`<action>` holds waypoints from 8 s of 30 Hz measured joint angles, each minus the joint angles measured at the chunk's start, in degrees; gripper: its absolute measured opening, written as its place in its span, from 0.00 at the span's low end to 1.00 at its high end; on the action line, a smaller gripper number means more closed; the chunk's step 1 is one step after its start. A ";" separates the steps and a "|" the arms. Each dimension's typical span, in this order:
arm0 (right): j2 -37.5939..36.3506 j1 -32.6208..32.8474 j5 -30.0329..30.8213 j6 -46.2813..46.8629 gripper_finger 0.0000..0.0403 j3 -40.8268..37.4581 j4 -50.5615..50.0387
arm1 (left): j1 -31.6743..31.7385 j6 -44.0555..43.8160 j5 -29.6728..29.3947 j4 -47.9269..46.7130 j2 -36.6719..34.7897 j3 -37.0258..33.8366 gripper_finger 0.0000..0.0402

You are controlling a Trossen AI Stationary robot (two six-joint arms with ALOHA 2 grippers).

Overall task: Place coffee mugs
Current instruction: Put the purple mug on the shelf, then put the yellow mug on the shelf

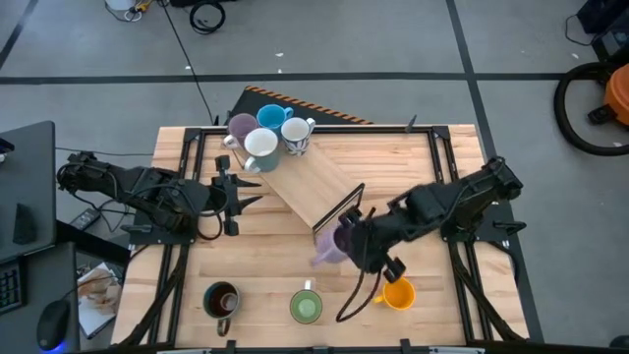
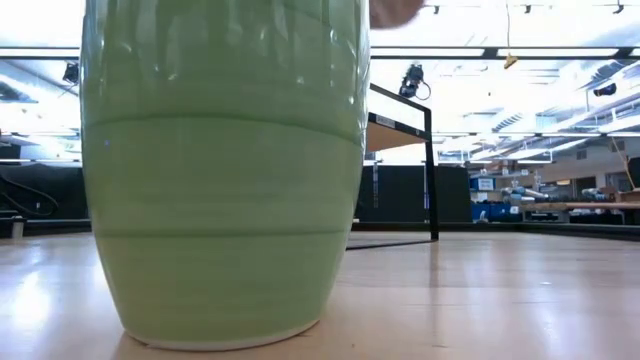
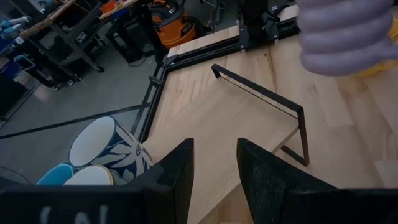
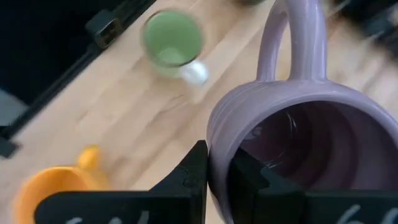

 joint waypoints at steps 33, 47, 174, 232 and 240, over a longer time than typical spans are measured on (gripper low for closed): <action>11.43 -27.20 -7.75 -31.79 0.11 7.33 9.30 | 4.76 -10.38 -0.04 -11.52 -0.20 8.89 0.32; 15.15 -28.23 -5.78 -33.51 0.11 7.36 10.33 | 4.76 -10.64 0.01 -13.60 -0.11 8.97 0.32; 8.48 11.99 -1.69 51.39 0.47 -19.86 -5.58 | 4.76 4.66 -0.46 -4.22 -0.04 8.91 0.32; 8.50 -6.99 3.71 -1.35 0.10 -25.57 10.14 | 5.11 3.11 0.06 -4.38 2.74 8.93 0.32; 8.50 -9.14 1.29 1.08 0.10 -25.52 11.14 | 5.40 3.13 -0.20 -4.26 3.48 8.95 0.32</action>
